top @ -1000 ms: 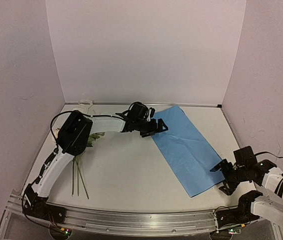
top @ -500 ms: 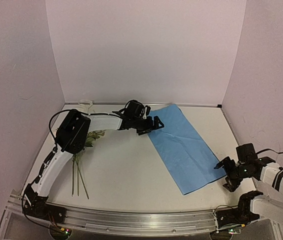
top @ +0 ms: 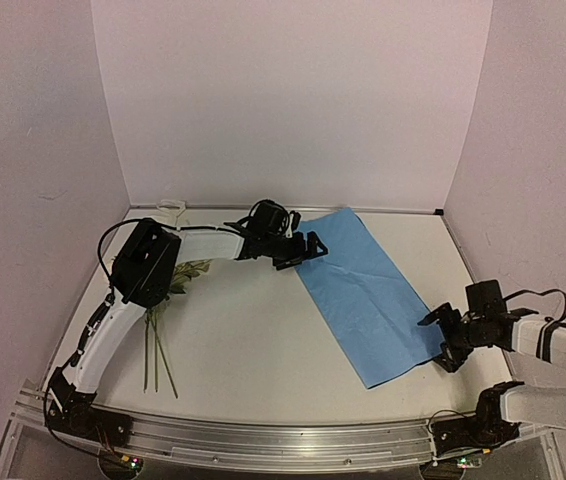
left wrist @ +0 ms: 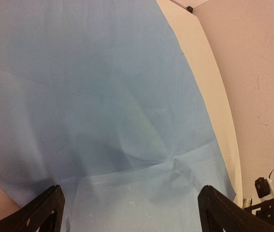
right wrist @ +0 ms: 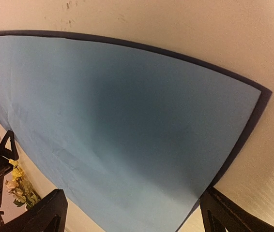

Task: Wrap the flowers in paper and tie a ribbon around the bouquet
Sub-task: Adjust the folded wrapping paper at the center of the board, then pick up the folded wrapping paper from the center of the board.

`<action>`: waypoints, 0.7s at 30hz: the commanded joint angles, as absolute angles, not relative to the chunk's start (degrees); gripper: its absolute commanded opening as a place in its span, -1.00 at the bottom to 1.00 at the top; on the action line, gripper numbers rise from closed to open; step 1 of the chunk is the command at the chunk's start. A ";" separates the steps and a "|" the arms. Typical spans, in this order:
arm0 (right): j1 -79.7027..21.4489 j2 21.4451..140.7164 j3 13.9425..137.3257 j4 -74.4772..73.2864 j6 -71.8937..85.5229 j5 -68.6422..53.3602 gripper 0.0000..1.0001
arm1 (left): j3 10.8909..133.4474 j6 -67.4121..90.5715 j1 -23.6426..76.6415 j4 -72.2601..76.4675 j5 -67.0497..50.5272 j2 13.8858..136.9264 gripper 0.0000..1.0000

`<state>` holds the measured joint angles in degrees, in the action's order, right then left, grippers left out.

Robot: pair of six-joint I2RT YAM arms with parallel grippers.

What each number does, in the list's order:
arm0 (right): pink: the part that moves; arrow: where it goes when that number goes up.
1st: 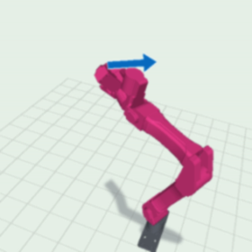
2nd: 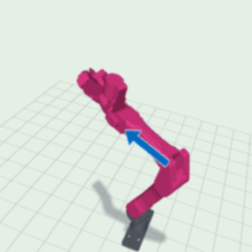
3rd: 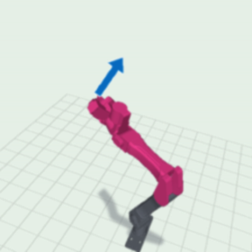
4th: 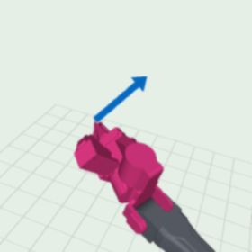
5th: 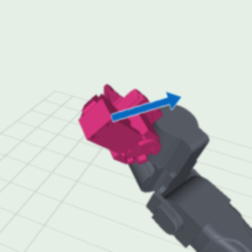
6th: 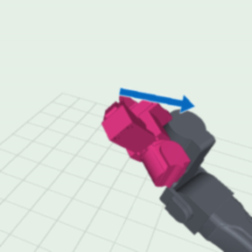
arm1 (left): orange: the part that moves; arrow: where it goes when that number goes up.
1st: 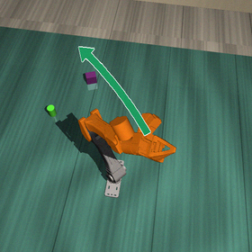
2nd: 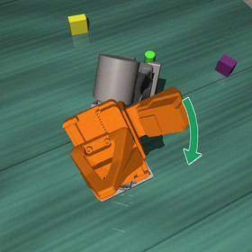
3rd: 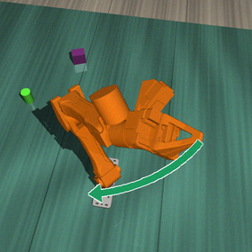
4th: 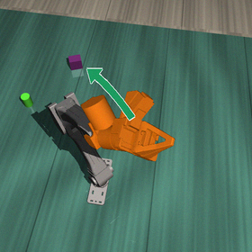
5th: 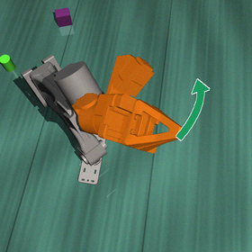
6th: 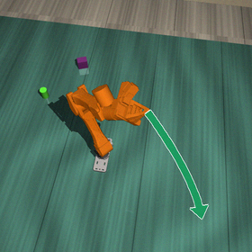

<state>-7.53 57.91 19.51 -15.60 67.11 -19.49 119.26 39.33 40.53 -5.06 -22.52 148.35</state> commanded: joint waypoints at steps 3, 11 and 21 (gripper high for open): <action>-7.29 59.83 20.70 -11.97 68.47 -20.67 0.97 | 119.31 39.79 39.94 -10.02 -22.41 150.67 0.99; -7.29 58.61 21.01 -11.24 70.22 -21.91 0.97 | 119.04 39.71 39.79 -10.12 -22.51 150.73 0.99; -7.29 54.87 21.20 -11.95 71.97 -21.67 0.94 | 118.73 40.25 39.71 -9.43 -22.94 150.90 0.99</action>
<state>-7.42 55.20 19.62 -12.45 71.31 -22.00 119.26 39.35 40.34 -5.02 -22.90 148.38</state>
